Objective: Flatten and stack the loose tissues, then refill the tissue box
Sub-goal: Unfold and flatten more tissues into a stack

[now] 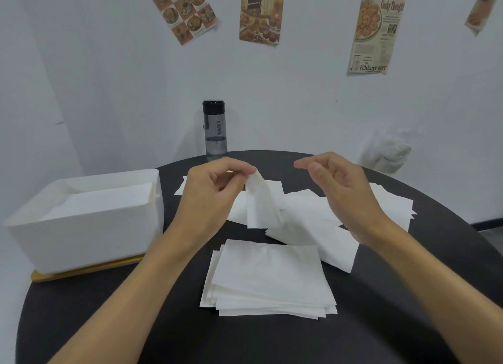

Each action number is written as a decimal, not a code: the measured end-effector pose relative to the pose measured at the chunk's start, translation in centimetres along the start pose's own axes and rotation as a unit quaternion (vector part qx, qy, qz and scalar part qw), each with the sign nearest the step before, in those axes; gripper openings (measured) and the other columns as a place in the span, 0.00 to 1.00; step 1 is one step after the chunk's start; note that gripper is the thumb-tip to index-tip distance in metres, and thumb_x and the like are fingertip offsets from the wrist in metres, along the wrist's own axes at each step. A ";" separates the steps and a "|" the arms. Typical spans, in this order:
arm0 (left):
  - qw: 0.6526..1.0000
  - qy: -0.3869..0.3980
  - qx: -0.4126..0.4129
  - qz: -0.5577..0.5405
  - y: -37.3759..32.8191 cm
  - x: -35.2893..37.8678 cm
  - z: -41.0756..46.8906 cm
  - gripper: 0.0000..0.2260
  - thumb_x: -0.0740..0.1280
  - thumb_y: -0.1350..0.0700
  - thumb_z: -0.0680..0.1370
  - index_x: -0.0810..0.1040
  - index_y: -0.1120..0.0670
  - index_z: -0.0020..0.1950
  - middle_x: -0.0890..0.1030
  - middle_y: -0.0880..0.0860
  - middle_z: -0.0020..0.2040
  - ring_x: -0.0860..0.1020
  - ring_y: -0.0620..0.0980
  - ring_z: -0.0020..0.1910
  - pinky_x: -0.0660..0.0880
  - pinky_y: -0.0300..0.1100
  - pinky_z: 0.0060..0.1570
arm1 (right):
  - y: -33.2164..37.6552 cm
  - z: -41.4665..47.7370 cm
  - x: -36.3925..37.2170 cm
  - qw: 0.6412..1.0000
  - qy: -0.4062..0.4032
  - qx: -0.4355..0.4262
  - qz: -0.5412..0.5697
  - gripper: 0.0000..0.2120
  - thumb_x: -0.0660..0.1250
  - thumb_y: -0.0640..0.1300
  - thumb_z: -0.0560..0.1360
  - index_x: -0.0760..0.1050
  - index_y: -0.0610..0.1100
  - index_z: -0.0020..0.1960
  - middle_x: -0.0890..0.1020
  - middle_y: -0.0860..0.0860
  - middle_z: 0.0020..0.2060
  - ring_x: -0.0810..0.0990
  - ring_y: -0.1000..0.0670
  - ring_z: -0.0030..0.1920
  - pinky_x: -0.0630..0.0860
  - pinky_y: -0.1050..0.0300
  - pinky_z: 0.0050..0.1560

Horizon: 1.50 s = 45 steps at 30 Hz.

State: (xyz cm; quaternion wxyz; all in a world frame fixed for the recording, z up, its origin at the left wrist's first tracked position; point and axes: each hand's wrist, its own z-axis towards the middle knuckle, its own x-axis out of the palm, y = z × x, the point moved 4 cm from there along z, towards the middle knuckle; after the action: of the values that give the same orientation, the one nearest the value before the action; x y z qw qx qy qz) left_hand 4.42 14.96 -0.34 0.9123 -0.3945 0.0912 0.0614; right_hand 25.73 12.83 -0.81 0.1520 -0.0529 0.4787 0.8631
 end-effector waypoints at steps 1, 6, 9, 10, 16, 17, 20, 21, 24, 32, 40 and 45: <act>1.000 0.011 0.007 -0.006 -0.3 0.0 -0.1 0.17 0.66 0.71 0.79 0.84 0.49 0.44 0.85 0.41 0.41 0.84 0.43 0.43 0.80 0.37 0.49 | -0.8 0.1 0.0 0.999 0.014 0.030 -0.019 0.09 0.62 0.43 0.82 0.80 0.48 0.56 0.82 0.59 0.55 0.78 0.66 0.54 0.72 0.67 0.56; 0.996 0.062 0.031 -0.062 -2.0 -0.3 -0.7 0.14 0.67 0.71 0.78 0.84 0.53 0.43 0.85 0.45 0.40 0.83 0.44 0.42 0.80 0.37 0.48 | -2.6 -0.2 0.3 0.982 0.123 0.125 0.065 0.19 0.64 0.47 0.81 0.70 0.53 0.71 0.80 0.60 0.63 0.76 0.63 0.63 0.70 0.61 0.63; 0.994 0.076 0.022 -0.076 -2.2 -0.3 -1.0 0.12 0.67 0.71 0.78 0.83 0.56 0.43 0.85 0.47 0.40 0.84 0.46 0.41 0.80 0.38 0.46 | -2.3 -0.2 0.3 0.977 0.155 0.121 0.085 0.14 0.67 0.44 0.79 0.77 0.48 0.64 0.85 0.53 0.52 0.81 0.57 0.54 0.73 0.63 0.56; 0.995 0.068 0.011 -0.079 -2.2 -0.4 -1.0 0.11 0.67 0.71 0.78 0.82 0.57 0.44 0.85 0.48 0.40 0.83 0.46 0.39 0.79 0.37 0.44 | -2.1 -0.2 0.2 0.978 0.160 0.110 0.072 0.10 0.68 0.42 0.78 0.80 0.44 0.59 0.85 0.47 0.48 0.82 0.55 0.48 0.75 0.63 0.51; 0.976 0.063 -0.142 -0.156 -0.8 -1.3 -1.2 0.13 0.68 0.50 0.78 0.74 0.48 0.61 0.85 0.58 0.50 0.84 0.64 0.45 0.82 0.58 0.46 | -0.7 -0.2 -0.3 0.983 0.139 0.110 0.038 0.03 0.71 0.40 0.76 0.82 0.39 0.46 0.84 0.47 0.38 0.80 0.53 0.37 0.74 0.65 0.39; 0.975 0.077 -0.147 -0.146 -0.7 -1.3 -1.2 0.16 0.70 0.51 0.78 0.72 0.47 0.64 0.85 0.55 0.46 0.84 0.60 0.42 0.82 0.53 0.43 | -0.5 -0.2 -0.3 0.983 0.137 0.112 0.037 0.03 0.72 0.40 0.75 0.82 0.40 0.46 0.84 0.45 0.38 0.80 0.52 0.38 0.75 0.63 0.40; 0.975 0.112 -0.169 -0.086 -0.6 -1.3 -1.5 0.20 0.69 0.63 0.80 0.69 0.48 0.67 0.80 0.50 0.33 0.74 0.44 0.25 0.71 0.32 0.27 | -0.1 -0.3 -0.1 0.978 0.158 0.134 0.008 0.05 0.73 0.42 0.75 0.82 0.40 0.48 0.83 0.43 0.38 0.78 0.50 0.37 0.73 0.60 0.39; 0.970 0.146 -0.187 -0.052 -0.1 -1.3 -1.7 0.19 0.69 0.64 0.79 0.70 0.48 0.66 0.80 0.53 0.35 0.72 0.46 0.23 0.69 0.32 0.26 | -0.2 -0.5 0.1 0.972 0.184 0.142 -0.025 0.06 0.74 0.43 0.75 0.81 0.42 0.49 0.83 0.44 0.36 0.77 0.51 0.36 0.72 0.60 0.38; 0.930 0.279 -0.231 0.062 1.8 -1.7 -2.3 0.16 0.70 0.62 0.78 0.74 0.46 0.60 0.81 0.55 0.38 0.70 0.48 0.27 0.70 0.38 0.29 | -1.3 -1.3 1.0 0.926 0.298 0.147 -0.182 0.07 0.74 0.48 0.74 0.80 0.49 0.50 0.79 0.54 0.29 0.74 0.55 0.33 0.70 0.58 0.40; 0.879 0.393 -0.154 0.223 3.3 -0.6 -3.2 0.11 0.73 0.43 0.75 0.77 0.33 0.56 0.75 0.40 0.53 0.74 0.37 0.50 0.71 0.34 0.51 | -2.9 -1.8 1.4 0.863 0.381 0.123 -0.309 0.12 0.76 0.56 0.70 0.79 0.57 0.51 0.78 0.60 0.41 0.75 0.57 0.41 0.76 0.54 0.47; 0.836 0.470 -0.138 0.248 3.4 0.9 -4.4 0.16 0.72 0.41 0.75 0.73 0.31 0.61 0.74 0.37 0.58 0.72 0.34 0.58 0.71 0.37 0.62 | -3.9 -0.9 -0.2 0.883 0.295 0.115 -0.345 0.12 0.74 0.53 0.73 0.79 0.52 0.54 0.79 0.57 0.45 0.76 0.56 0.44 0.74 0.60 0.47; 0.825 0.491 -0.137 0.244 3.0 0.7 -4.5 0.16 0.73 0.42 0.74 0.73 0.31 0.59 0.74 0.39 0.55 0.73 0.38 0.55 0.74 0.39 0.59 | -4.7 -1.0 0.0 0.889 0.294 0.108 -0.334 0.13 0.75 0.52 0.72 0.79 0.53 0.55 0.78 0.58 0.49 0.76 0.56 0.50 0.73 0.64 0.50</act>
State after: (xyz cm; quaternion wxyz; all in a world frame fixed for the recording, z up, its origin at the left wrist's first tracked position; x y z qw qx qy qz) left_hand 4.01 13.71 -5.63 0.6389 -0.4585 0.6108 0.0924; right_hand 27.13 14.29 -5.20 0.2887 -0.4443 0.5458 0.6492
